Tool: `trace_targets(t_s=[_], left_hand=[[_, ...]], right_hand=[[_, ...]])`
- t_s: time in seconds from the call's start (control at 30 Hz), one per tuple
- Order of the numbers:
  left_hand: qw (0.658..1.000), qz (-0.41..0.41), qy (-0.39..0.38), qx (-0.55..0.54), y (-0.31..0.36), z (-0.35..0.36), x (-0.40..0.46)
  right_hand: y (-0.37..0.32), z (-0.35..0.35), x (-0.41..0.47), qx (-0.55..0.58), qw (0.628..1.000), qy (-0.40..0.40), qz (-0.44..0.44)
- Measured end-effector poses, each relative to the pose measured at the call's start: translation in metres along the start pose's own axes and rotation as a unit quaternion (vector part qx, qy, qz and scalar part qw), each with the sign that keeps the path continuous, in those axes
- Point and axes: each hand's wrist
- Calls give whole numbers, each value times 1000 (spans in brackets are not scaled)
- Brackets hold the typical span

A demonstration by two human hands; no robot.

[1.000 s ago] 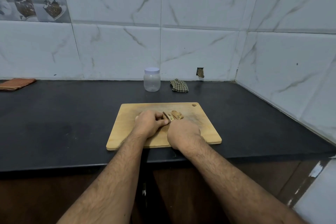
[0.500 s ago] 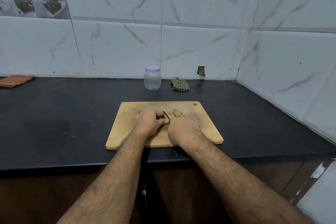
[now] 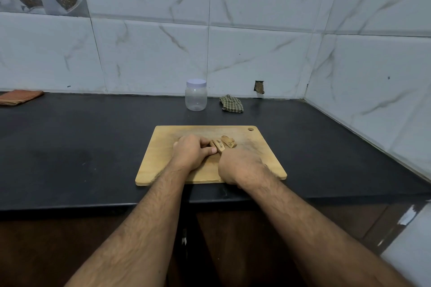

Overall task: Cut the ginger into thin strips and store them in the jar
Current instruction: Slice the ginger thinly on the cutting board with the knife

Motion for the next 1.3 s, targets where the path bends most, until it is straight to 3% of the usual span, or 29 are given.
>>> trace_targets(t_s=[0.13,0.47,0.83,1.3], left_hand=[[1000,-4,-4,-12,0,0,0],[1000,0,-7,-9,2,-2,-2],[1000,6,13,-22,4,-4,-6],[1000,7,18,-23,7,-6,-9]], right_hand=[[8,6,-14,22,999,28,-3],[18,6,-27,22,1000,1,-1],[13,9,-15,74,994,74,10],[-1,6,3,25,998,59,12]])
Point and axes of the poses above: each hand's wrist, its own x-axis towards the middle knuckle, its own z-axis out of the palm, y = z × x
